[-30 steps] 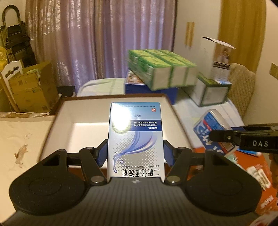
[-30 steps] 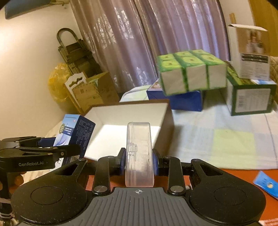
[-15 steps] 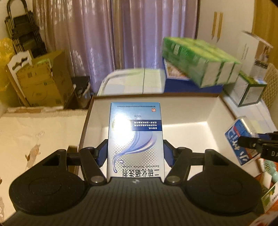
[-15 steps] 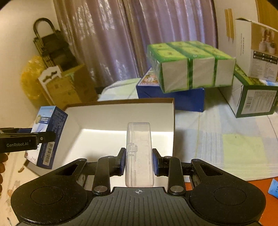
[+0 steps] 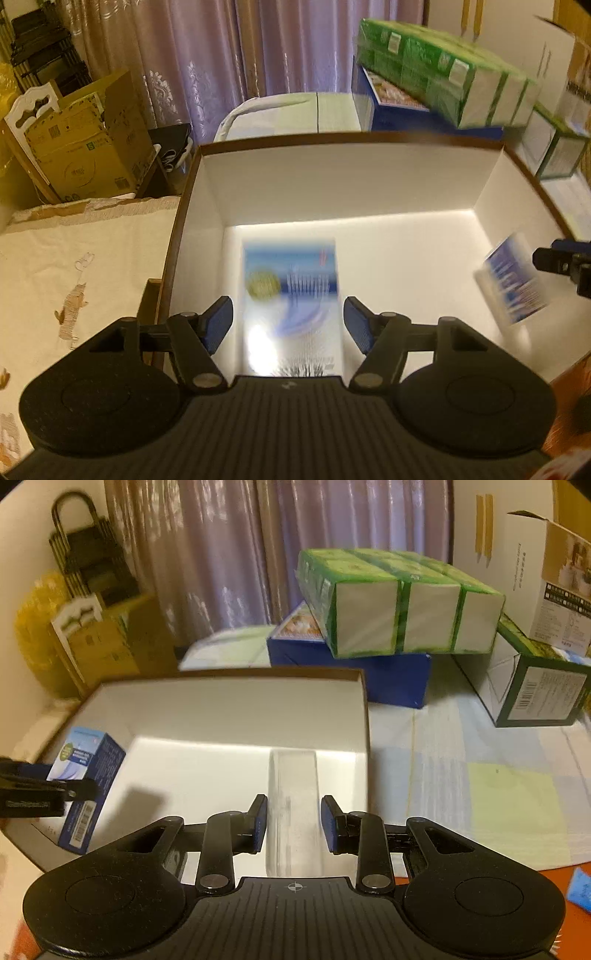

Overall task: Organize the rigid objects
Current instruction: 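Carry both items over the open box and release them inside, then withdraw both open tools from the box back toward the mat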

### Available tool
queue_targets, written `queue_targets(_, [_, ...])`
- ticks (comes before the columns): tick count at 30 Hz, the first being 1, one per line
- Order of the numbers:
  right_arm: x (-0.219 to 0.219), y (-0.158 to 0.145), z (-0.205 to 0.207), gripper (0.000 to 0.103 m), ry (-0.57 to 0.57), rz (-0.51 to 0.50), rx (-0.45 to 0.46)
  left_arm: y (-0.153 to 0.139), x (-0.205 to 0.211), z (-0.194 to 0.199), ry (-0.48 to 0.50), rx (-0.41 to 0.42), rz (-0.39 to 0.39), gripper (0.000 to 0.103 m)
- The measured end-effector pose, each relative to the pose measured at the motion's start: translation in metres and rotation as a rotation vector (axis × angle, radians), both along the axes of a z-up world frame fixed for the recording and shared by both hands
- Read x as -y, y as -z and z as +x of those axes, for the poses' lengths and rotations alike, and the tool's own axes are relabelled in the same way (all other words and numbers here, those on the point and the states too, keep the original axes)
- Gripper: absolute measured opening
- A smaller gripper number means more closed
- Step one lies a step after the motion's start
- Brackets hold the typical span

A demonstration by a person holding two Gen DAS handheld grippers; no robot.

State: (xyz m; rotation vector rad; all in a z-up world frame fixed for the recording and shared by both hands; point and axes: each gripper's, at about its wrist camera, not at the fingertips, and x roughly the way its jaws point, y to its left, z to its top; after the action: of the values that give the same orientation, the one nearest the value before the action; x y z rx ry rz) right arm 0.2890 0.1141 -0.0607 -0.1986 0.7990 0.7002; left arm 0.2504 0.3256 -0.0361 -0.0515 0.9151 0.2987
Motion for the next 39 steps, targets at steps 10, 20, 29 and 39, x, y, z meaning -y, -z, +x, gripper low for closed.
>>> queue_targets(10, [0.013, -0.006, -0.016, 0.052, -0.048, 0.022, -0.023, -0.008, 0.009, -0.023, 0.011, 0.012, -0.049, 0.069])
queue_targets(20, [0.027, -0.021, -0.029, 0.053, -0.047, 0.056, -0.036, -0.029, 0.018, -0.046, -0.009, 0.049, -0.093, 0.069])
queue_targets(29, [0.039, -0.030, -0.044, 0.053, -0.065, 0.072, -0.033, -0.041, 0.033, -0.064, -0.009, 0.073, -0.091, 0.069])
queue_targets(39, [0.058, -0.039, -0.063, 0.053, -0.086, 0.095, -0.030, -0.050, 0.054, -0.082, -0.019, 0.075, -0.074, 0.069])
